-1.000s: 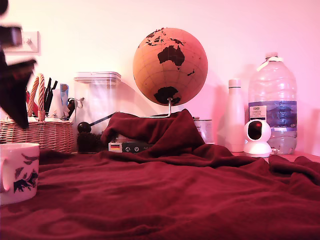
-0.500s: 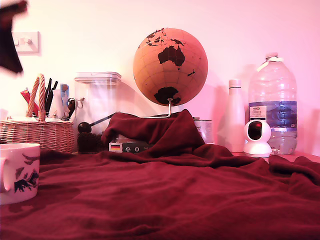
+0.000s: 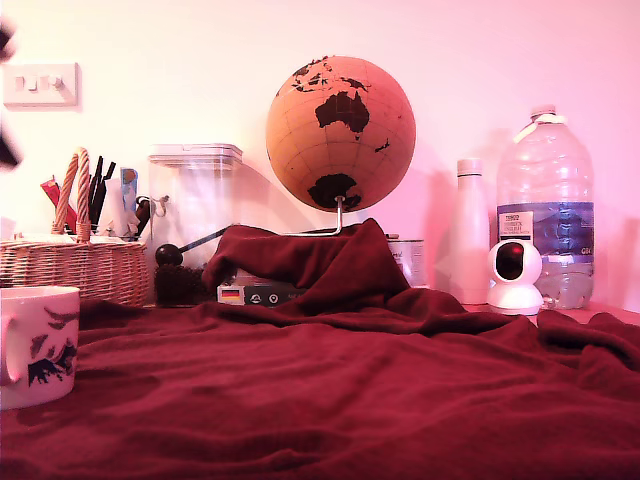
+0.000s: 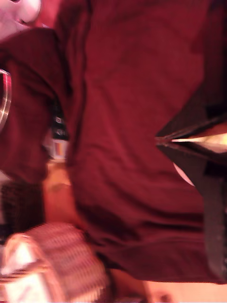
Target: Pick up the coffee capsules on the table and drop them inside the coffee cup
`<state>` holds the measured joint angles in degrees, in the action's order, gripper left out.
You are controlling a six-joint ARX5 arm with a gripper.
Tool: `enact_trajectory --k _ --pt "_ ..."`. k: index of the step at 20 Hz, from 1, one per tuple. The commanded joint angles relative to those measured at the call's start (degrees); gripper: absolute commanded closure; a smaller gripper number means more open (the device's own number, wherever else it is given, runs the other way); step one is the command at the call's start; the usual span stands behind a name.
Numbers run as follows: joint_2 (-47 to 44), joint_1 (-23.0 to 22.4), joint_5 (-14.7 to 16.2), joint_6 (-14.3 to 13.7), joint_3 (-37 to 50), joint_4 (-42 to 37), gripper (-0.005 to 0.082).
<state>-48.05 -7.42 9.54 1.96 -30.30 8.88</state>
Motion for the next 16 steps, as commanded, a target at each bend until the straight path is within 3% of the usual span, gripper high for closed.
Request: enact_trajectory --k 1,6,8,16 --pt "2.3 1.6 0.8 1.2 3.6 -2.5 0.0793" --pt "8.2 5.0 2.1 3.0 10.5 -6.3 0.0793" --pt "10.1 5.2 2.1 4.5 11.7 -6.8 0.0793" --pt "17.3 5.2 0.5 5.6 18.3 -8.1 0.0793"
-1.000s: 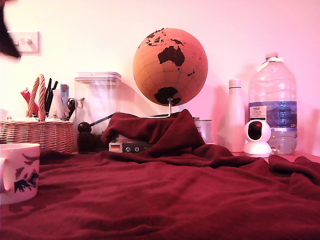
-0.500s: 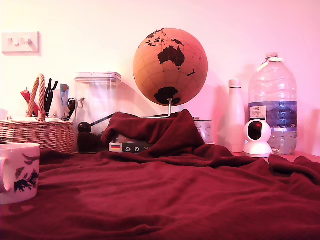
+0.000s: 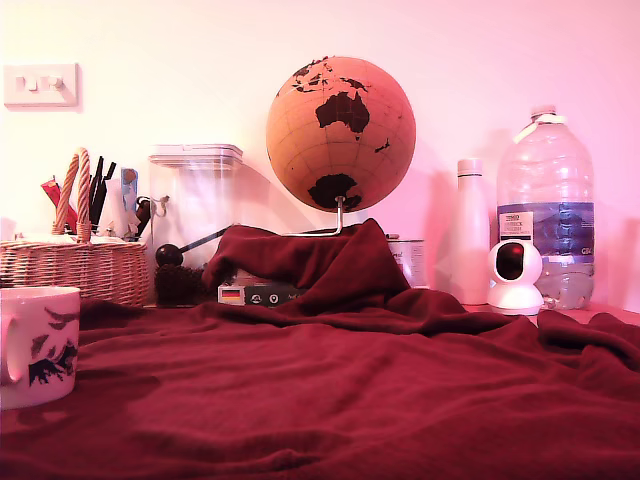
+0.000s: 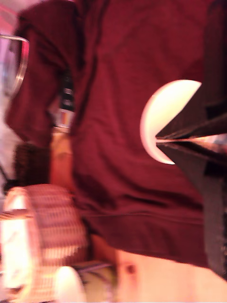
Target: Pick up the coffee capsules on the table and drop them inside the coffee cup
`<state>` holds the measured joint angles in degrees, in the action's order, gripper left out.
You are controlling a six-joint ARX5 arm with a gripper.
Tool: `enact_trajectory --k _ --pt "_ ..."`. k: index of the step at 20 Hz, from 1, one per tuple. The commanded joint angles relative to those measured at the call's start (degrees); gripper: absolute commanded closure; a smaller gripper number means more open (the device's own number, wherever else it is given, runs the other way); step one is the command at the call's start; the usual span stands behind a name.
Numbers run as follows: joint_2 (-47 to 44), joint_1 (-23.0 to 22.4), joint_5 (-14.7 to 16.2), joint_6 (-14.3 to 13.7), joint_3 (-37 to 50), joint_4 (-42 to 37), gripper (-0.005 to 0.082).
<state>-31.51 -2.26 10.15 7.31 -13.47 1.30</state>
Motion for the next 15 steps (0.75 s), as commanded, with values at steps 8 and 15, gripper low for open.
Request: enact_trajectory --k 8,15 --pt "11.6 0.1 -0.1 1.7 6.7 2.5 0.0793" --pt "22.2 0.1 -0.8 1.8 6.7 11.8 0.0793"
